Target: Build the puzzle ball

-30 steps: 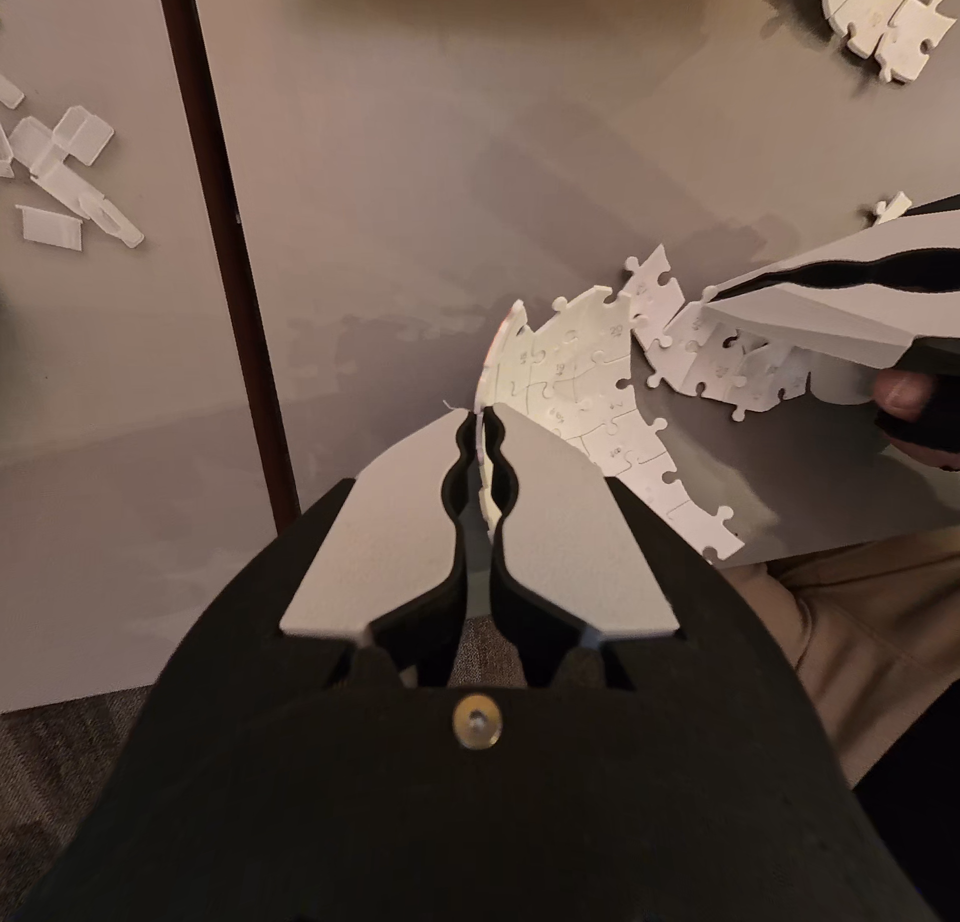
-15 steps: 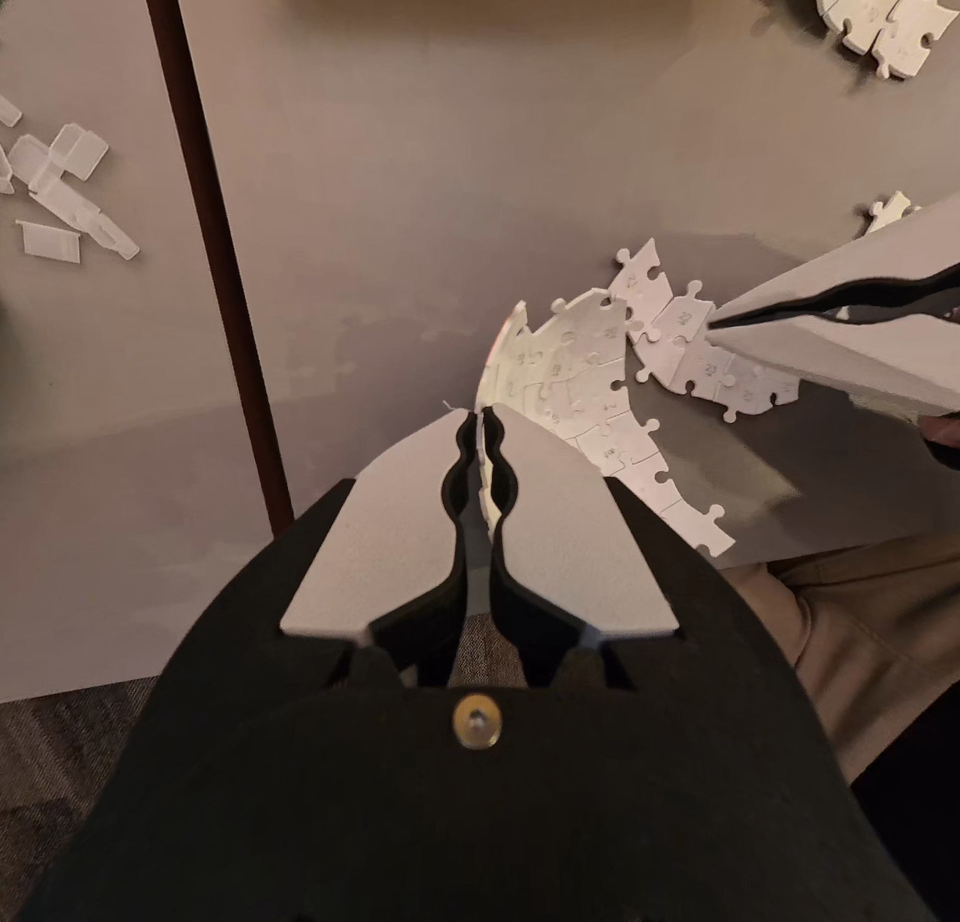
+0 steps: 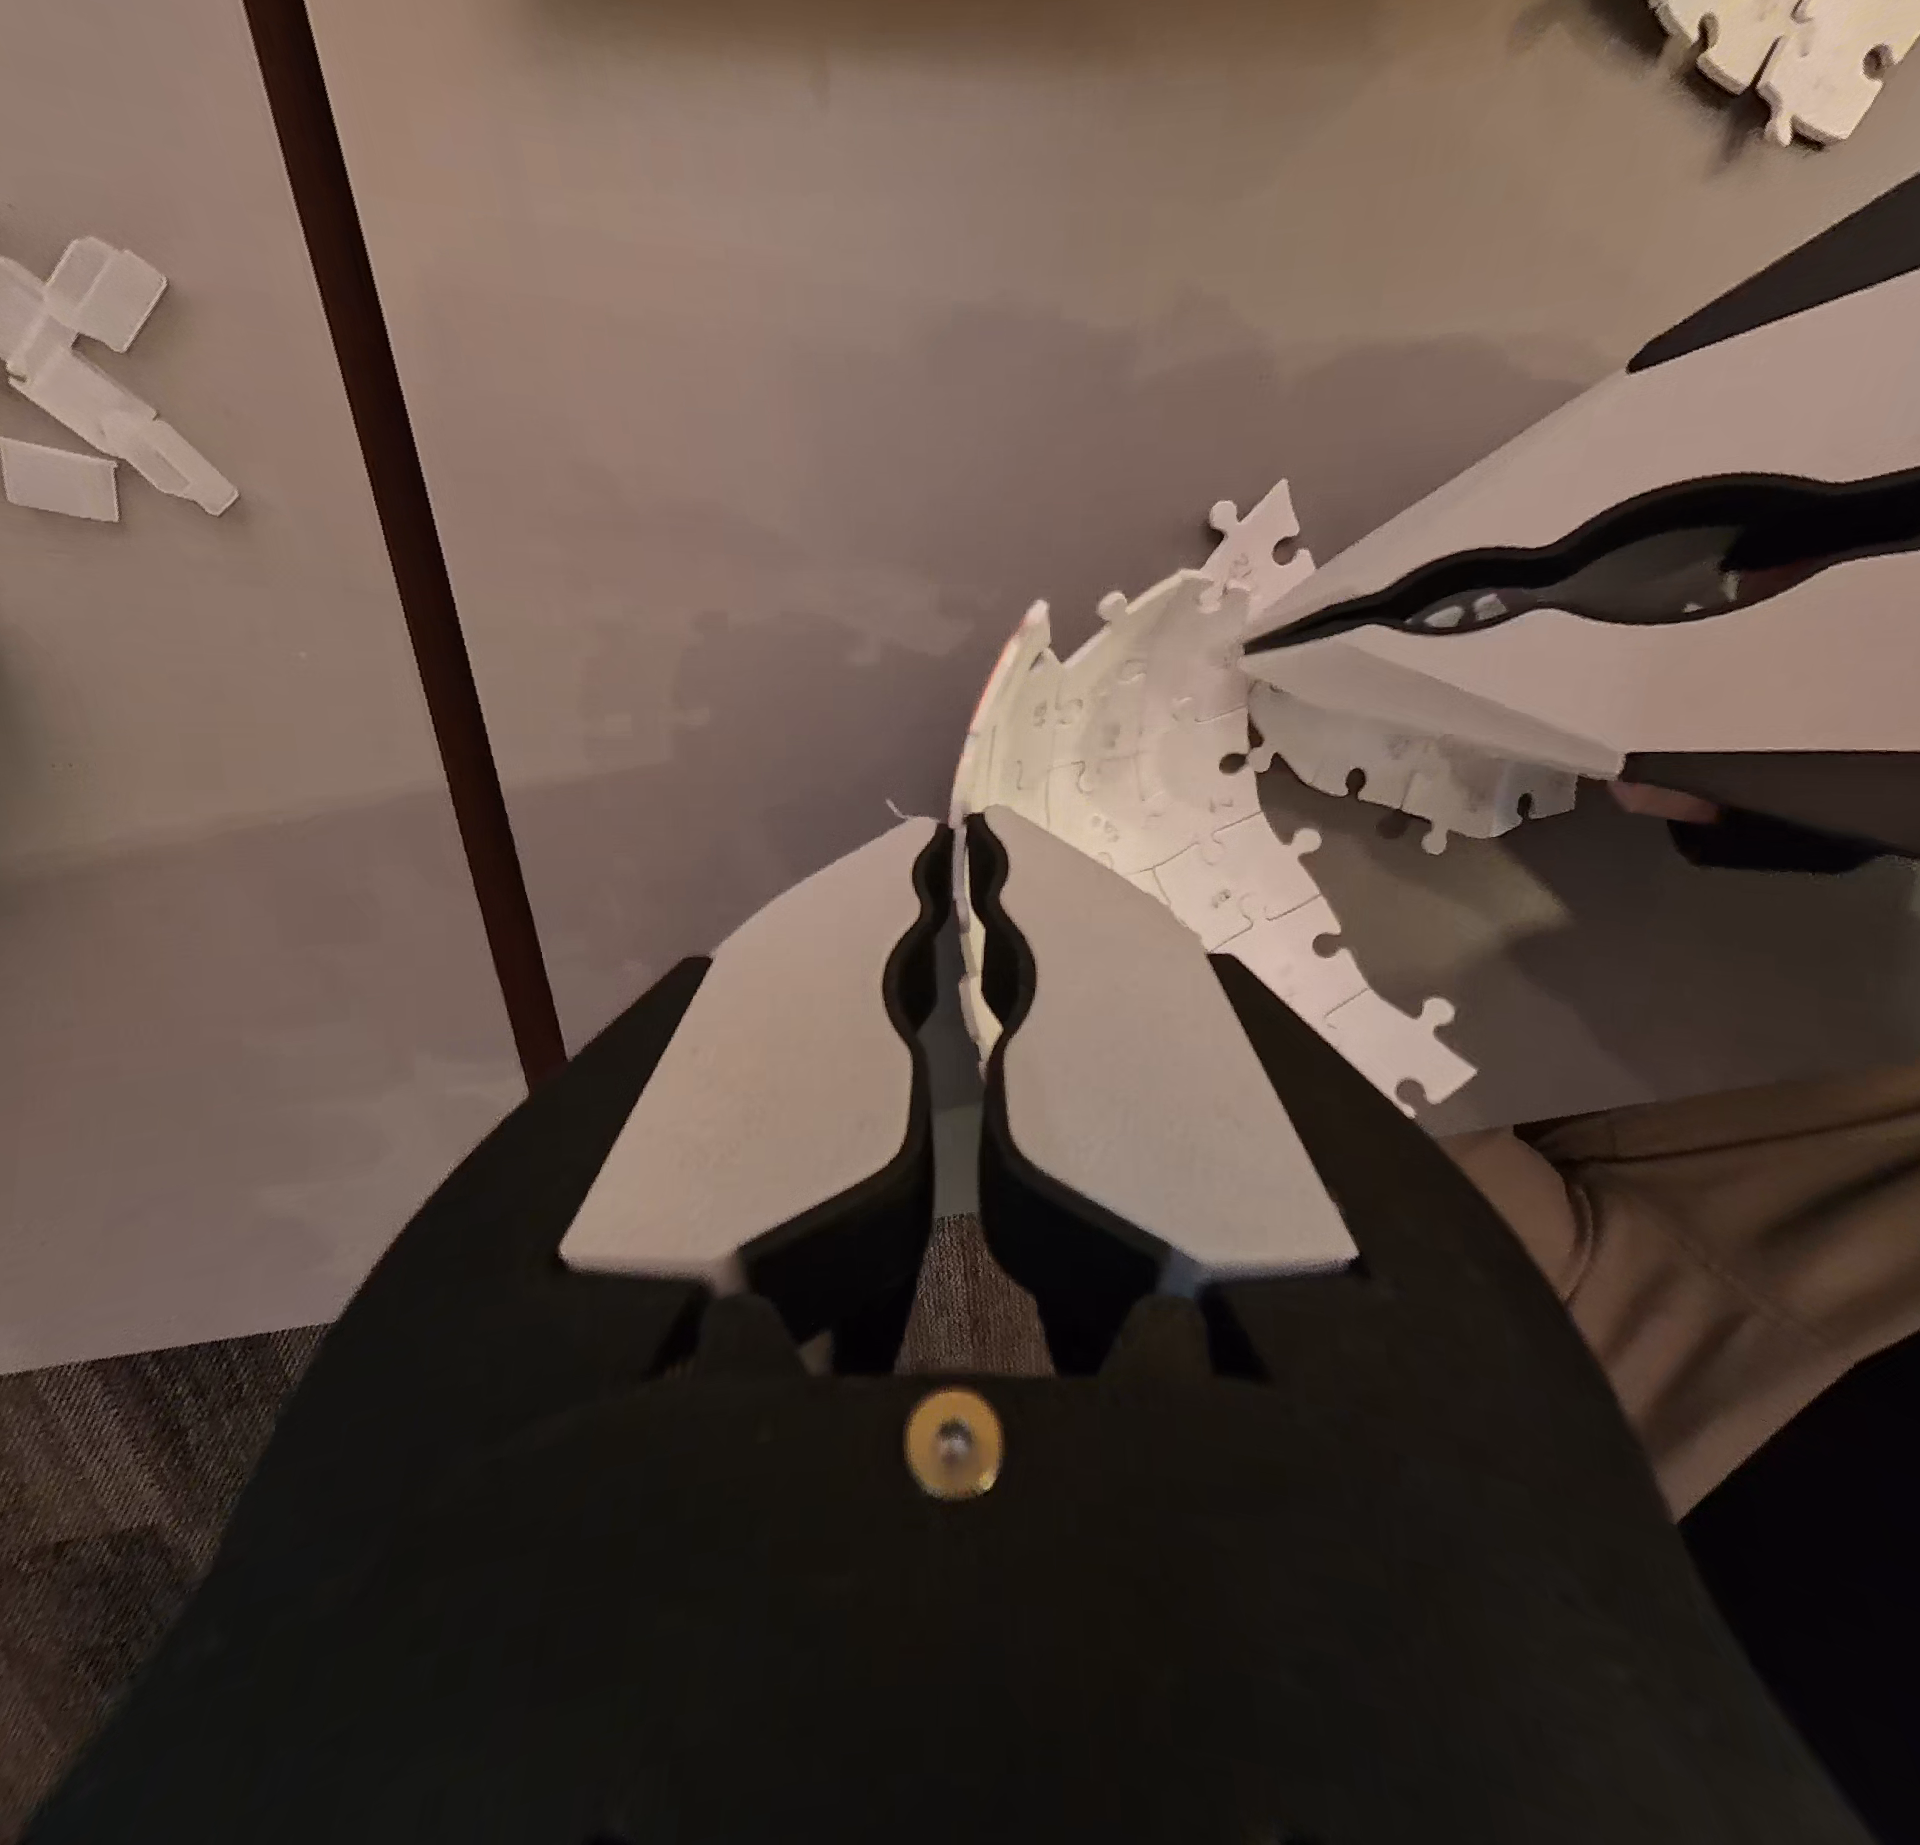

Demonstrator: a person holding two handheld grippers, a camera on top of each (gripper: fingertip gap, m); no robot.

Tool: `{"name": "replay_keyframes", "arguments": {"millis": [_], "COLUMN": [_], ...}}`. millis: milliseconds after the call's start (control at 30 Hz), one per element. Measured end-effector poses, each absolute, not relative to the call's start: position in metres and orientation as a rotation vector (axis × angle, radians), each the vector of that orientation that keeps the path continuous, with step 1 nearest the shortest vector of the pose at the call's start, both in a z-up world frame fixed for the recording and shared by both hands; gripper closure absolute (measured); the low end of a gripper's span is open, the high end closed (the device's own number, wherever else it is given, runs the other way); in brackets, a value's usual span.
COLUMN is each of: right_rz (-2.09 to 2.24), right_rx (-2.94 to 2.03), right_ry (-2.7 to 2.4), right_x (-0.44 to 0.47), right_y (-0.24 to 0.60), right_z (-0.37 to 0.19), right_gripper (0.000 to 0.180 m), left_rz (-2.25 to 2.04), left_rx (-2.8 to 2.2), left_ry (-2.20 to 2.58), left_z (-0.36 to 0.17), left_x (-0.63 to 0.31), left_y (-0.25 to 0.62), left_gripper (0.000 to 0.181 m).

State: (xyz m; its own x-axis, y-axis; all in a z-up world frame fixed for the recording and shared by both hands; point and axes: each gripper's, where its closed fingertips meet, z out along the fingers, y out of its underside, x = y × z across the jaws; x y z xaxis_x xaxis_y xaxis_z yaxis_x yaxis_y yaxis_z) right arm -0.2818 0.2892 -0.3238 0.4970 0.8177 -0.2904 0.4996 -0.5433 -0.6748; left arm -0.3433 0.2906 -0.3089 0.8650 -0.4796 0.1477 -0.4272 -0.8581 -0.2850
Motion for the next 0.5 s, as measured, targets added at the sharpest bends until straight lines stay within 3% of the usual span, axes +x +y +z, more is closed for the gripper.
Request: {"name": "replay_keyframes", "arguments": {"millis": [500], "right_rz": [0.819], "right_rx": [-2.238], "right_ry": [-1.145], "right_x": [-0.273], "right_y": [0.293], "right_z": [-0.338], "right_gripper": [0.18], "left_rz": [-0.239], "left_rx": [-2.827], "left_ry": [0.684], "left_z": [-0.307], "left_x": [-0.342], "left_y": [0.287], "left_gripper": [0.178]}}
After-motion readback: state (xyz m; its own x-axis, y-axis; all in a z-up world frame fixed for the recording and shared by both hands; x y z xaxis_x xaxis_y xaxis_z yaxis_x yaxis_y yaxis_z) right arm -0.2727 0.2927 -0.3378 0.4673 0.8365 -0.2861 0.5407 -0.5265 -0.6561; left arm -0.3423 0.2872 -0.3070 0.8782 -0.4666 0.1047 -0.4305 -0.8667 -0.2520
